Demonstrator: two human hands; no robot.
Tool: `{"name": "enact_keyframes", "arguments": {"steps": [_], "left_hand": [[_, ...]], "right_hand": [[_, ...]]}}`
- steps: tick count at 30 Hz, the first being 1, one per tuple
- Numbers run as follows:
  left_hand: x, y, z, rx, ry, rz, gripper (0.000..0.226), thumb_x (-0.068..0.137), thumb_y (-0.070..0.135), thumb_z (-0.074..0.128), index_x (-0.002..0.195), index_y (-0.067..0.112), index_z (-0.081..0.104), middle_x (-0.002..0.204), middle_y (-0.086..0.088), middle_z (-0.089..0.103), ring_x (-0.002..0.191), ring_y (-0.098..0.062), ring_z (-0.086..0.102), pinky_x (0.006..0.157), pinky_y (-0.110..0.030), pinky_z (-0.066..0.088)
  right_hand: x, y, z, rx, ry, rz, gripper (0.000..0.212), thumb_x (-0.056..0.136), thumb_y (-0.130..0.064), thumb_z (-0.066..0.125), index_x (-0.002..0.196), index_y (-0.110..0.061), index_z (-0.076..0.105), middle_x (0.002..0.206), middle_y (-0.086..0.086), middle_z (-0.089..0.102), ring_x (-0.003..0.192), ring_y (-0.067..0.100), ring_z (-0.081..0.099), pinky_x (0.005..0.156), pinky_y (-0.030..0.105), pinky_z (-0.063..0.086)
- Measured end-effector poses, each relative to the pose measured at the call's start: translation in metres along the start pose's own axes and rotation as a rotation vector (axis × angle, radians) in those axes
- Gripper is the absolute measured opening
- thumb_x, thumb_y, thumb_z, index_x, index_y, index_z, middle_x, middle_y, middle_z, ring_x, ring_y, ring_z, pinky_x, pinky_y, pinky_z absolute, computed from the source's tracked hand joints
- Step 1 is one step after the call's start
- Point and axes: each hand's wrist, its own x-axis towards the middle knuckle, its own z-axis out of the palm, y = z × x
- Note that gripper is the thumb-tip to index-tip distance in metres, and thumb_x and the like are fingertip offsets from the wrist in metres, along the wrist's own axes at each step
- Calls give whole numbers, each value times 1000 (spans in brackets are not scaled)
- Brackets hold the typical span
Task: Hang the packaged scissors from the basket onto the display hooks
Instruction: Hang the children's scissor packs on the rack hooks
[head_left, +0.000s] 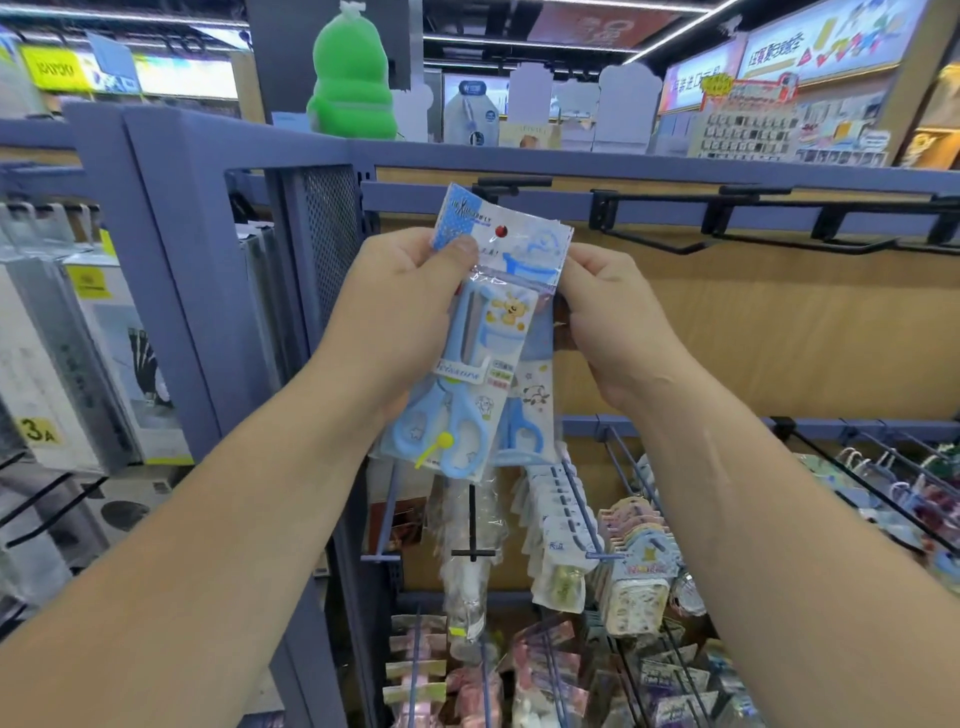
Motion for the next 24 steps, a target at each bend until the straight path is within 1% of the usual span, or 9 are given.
{"name": "enact_keyframes", "arguments": {"steps": [2, 3, 5, 7, 10, 15, 18, 21, 24], "left_hand": [[2, 2, 1, -3, 3, 15, 32, 110, 19, 53, 84, 17, 72, 78, 3, 80, 72, -14, 77, 65, -32, 64], [3, 3, 1, 9, 6, 24, 33, 110, 19, 53, 83, 17, 72, 77, 4, 79, 71, -13, 76, 63, -31, 63], [6, 3, 3, 45, 18, 37, 34, 109, 20, 55, 80, 18, 72, 78, 2, 80, 73, -15, 77, 69, -40, 65], [8, 1, 3, 74, 24, 44, 33, 109, 21, 56, 81, 17, 74, 85, -5, 81, 82, -24, 79, 81, -53, 65], [9, -2, 4, 84, 24, 40, 33, 109, 23, 56, 83, 18, 75, 91, -8, 81, 91, -33, 78, 84, -61, 62], [15, -9, 3, 121, 39, 49, 31, 108, 26, 56, 87, 18, 76, 92, -8, 81, 90, -33, 78, 82, -60, 62], [22, -22, 4, 160, 75, 53, 30, 105, 32, 57, 87, 19, 76, 91, -8, 81, 91, -36, 77, 82, -61, 62], [31, -37, 8, 193, 109, 77, 29, 105, 35, 58, 92, 16, 76, 89, -2, 80, 86, -28, 78, 79, -57, 63], [46, -49, 13, 212, 150, 106, 40, 99, 45, 56, 93, 9, 73, 89, -8, 79, 86, -35, 76, 75, -59, 61]], "right_hand": [[0, 1, 0, 9, -5, -3, 36, 111, -24, 47, 111, 2, 71, 95, 7, 81, 69, 12, 72, 60, 34, 58], [1, 1, 0, 13, -5, -3, 36, 111, -25, 48, 111, 2, 72, 94, 8, 81, 69, 12, 72, 58, 32, 57], [1, 1, 0, 20, -7, 0, 35, 111, -25, 48, 111, 1, 72, 94, 7, 81, 68, 11, 71, 57, 31, 56], [0, 1, 0, 31, -10, 2, 35, 111, -25, 49, 110, -1, 73, 90, 5, 80, 67, 11, 70, 56, 31, 56], [-1, 0, -1, 50, -24, -4, 30, 109, -25, 51, 104, -7, 75, 85, 3, 79, 67, 13, 69, 59, 32, 56], [-1, -1, -3, 58, -35, -8, 29, 109, -25, 52, 99, -11, 75, 82, 2, 77, 68, 13, 69, 60, 32, 57], [2, 1, -3, 41, -27, -7, 31, 109, -24, 51, 102, -5, 75, 82, 1, 77, 65, 11, 68, 58, 30, 57], [11, 5, -3, -4, -14, -14, 33, 109, -25, 50, 107, -3, 75, 86, 2, 78, 67, 9, 69, 58, 29, 56], [27, 9, -2, -51, -5, 2, 33, 109, -25, 49, 105, -6, 75, 85, 0, 79, 68, 8, 70, 59, 27, 57]]}}
